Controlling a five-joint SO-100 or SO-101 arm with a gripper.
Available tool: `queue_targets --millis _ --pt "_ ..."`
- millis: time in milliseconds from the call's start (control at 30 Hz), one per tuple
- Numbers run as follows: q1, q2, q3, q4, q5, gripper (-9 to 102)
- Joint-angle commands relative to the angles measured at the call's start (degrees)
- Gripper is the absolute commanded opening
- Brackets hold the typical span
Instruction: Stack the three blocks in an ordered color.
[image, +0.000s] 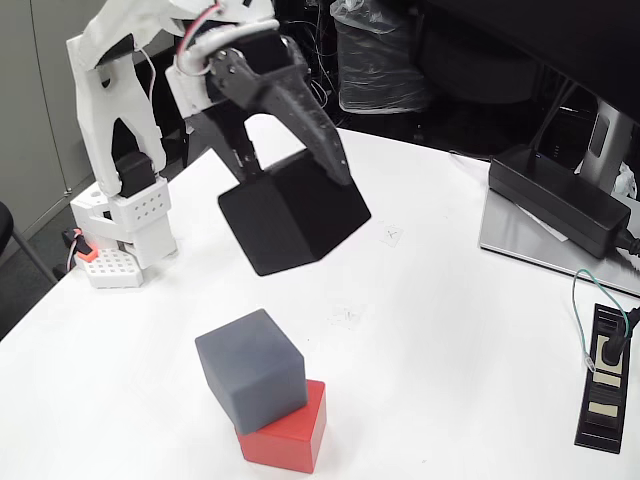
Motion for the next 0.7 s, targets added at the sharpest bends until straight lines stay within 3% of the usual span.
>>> queue_targets --millis 0,667 --pt "2.4 4.7 -1.5 0.2 -1.1 -1" --pt "12.6 6.2 15.8 0.1 -1.1 -1"
